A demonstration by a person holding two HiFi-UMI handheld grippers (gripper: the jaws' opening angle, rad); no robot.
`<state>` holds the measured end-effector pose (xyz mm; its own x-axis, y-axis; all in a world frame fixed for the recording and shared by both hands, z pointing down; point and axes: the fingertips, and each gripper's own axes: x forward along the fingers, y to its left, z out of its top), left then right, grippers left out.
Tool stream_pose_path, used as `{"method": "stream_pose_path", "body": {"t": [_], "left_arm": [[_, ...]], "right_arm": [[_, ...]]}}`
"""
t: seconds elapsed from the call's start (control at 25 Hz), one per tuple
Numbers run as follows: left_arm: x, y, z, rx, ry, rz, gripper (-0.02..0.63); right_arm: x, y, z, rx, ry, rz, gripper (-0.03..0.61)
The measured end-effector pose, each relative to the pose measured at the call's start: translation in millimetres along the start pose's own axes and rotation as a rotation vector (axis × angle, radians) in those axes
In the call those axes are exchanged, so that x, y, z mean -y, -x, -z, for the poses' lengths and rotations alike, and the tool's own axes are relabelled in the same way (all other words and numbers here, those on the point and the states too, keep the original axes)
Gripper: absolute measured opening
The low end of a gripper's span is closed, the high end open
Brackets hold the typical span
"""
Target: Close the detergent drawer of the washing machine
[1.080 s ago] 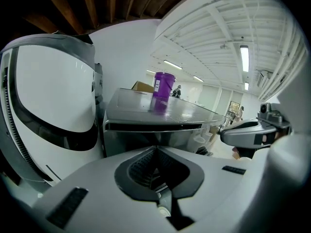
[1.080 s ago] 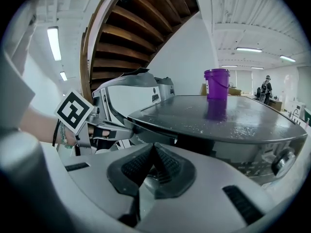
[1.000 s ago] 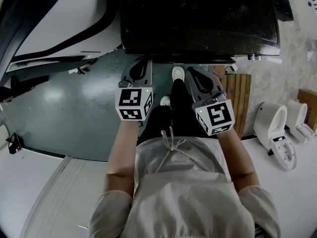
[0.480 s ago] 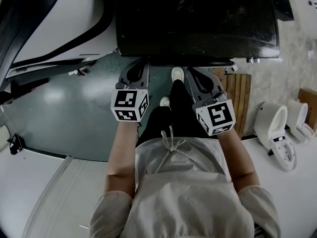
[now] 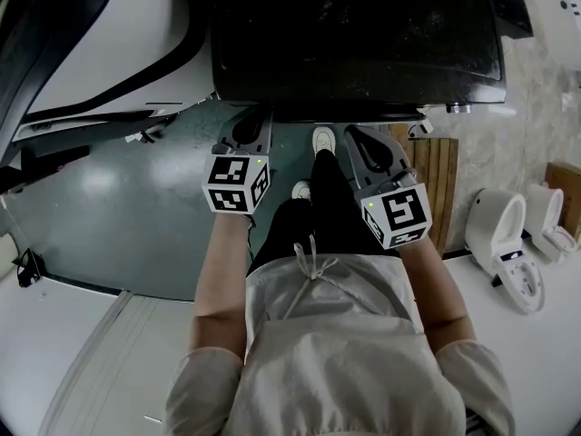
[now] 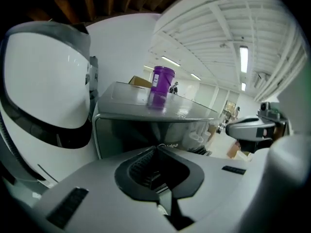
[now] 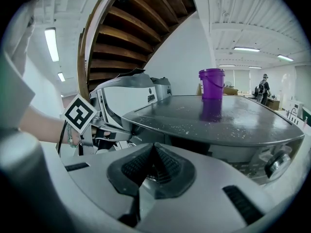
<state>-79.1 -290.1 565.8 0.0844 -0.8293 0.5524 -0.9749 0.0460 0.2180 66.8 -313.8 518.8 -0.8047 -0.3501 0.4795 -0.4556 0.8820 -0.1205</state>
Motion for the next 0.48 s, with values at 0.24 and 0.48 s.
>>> {"method": "stream_pose_path", "body": {"t": [0.24,0.48], "left_arm": [[0.5,20.4,0.2,0.049,0.099,-0.025,0.017],[27.5,76.1,-25.8,0.117,0.030,0.019,0.017]], "right_arm": [[-4.3,15.1,-6.9,0.018,0.009,0.015,0.006],[-21.3,40.1,-13.0,0.040,-0.007,-0.008,0.006]]}}
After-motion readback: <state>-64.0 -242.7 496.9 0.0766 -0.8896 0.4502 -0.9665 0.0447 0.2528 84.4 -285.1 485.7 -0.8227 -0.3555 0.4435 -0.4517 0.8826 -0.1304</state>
